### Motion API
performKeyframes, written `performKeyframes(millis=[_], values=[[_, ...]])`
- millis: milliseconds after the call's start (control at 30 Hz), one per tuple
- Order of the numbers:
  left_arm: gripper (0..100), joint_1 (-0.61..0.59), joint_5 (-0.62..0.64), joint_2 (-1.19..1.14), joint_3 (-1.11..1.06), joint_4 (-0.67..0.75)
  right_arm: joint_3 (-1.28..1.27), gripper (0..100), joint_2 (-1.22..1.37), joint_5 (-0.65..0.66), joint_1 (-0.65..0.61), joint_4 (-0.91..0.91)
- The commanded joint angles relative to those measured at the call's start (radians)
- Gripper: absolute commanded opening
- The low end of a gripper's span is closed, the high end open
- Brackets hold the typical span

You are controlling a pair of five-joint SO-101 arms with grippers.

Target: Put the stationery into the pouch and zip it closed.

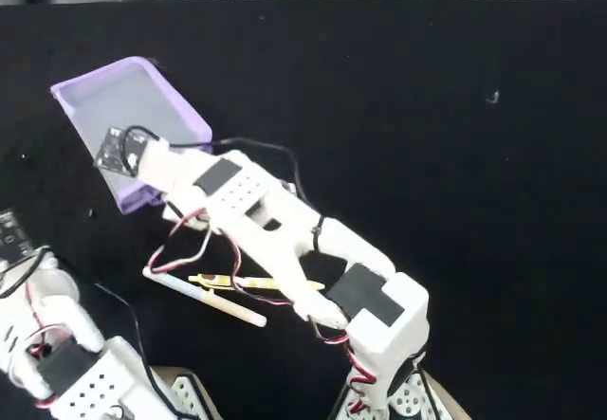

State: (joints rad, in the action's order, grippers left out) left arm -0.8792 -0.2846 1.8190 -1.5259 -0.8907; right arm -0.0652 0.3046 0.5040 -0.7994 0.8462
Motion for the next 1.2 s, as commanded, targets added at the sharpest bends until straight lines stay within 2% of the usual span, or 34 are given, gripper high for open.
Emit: performKeyframes(millis=[0, 267, 467, 600, 800, 867, 1067, 1167], values=[[3, 0.093, 0.009, 0.006, -0.01, 0.0, 0.131, 1.1, -0.005, 0.005, 0.023, 0.095], [3, 0.306, 0.011, 0.006, 0.012, -0.006, 0.047, 1.1, -0.179, 0.005, 0.032, 0.12], [3, 0.44, 0.058, 0.008, 0.111, -0.157, -0.127, 1.1, -0.354, 0.005, 0.032, 0.008], [3, 0.481, 0.109, 0.008, 0.182, -0.222, -0.213, 1.1, -0.426, 0.005, 0.032, -0.063], [3, 0.481, 0.161, 0.008, 0.271, -0.325, -0.231, 1.1, -0.467, 0.005, 0.032, -0.071], [6, 0.483, 0.164, 0.008, 0.286, -0.35, -0.232, 1.1, -0.469, 0.005, 0.032, -0.069], [27, 0.489, 0.166, 0.008, 0.255, -0.347, -0.231, 1.1, -0.475, 0.005, 0.032, -0.066], [31, 0.549, 0.166, 0.008, 0.252, -0.356, -0.229, 1.1, -0.476, 0.005, 0.032, -0.066]])
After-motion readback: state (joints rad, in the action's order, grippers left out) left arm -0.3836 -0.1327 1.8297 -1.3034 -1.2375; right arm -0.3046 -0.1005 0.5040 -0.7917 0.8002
